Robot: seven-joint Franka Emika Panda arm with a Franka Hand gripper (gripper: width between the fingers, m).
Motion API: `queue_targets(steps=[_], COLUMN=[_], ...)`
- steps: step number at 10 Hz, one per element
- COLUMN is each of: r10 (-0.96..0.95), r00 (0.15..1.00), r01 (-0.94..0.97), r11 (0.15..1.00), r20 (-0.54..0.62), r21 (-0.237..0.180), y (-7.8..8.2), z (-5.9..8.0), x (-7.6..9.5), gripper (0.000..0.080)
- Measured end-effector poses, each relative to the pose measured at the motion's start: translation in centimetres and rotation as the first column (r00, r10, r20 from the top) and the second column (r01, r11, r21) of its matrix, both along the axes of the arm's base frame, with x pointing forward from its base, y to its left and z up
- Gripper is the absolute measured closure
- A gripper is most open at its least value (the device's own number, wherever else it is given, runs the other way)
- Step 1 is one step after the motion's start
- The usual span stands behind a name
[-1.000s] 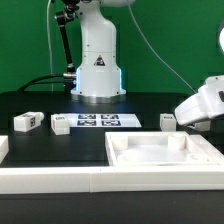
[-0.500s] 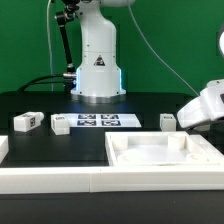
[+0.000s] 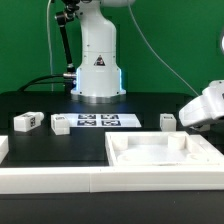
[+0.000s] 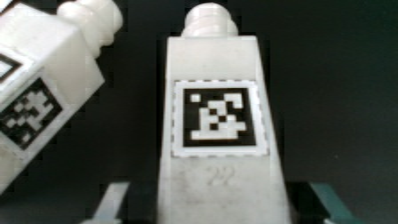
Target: Assemble square table
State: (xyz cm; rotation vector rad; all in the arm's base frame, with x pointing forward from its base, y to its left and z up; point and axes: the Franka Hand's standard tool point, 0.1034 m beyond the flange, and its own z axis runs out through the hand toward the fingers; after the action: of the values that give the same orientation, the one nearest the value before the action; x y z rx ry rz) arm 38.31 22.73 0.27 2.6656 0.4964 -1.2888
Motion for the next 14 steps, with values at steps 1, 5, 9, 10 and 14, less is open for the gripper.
queue_targets(steps=[1, 5, 9, 10, 14], r10=[-0.001, -0.006, -0.03, -0.031, -0.049], r00=[1.0, 1.0, 0.998, 0.998, 0.96], r01=[0.001, 0.006, 0.025, 0.025, -0.013], r11=[1.0, 1.0, 0.994, 0.992, 0.976], r20=[0.0, 0.007, 0.047, 0.052, 0.277], r21=[0.0, 0.031, 0.106, 0.124, 0.218], y=[0.0, -1.2, -5.0, -6.2, -7.5], z=[0.0, 2.4, 8.0, 8.8, 9.1], x=[0.0, 1.7, 4.9, 5.2, 7.0], gripper=[0.0509, 0.0509, 0.0509, 0.0509, 0.0509])
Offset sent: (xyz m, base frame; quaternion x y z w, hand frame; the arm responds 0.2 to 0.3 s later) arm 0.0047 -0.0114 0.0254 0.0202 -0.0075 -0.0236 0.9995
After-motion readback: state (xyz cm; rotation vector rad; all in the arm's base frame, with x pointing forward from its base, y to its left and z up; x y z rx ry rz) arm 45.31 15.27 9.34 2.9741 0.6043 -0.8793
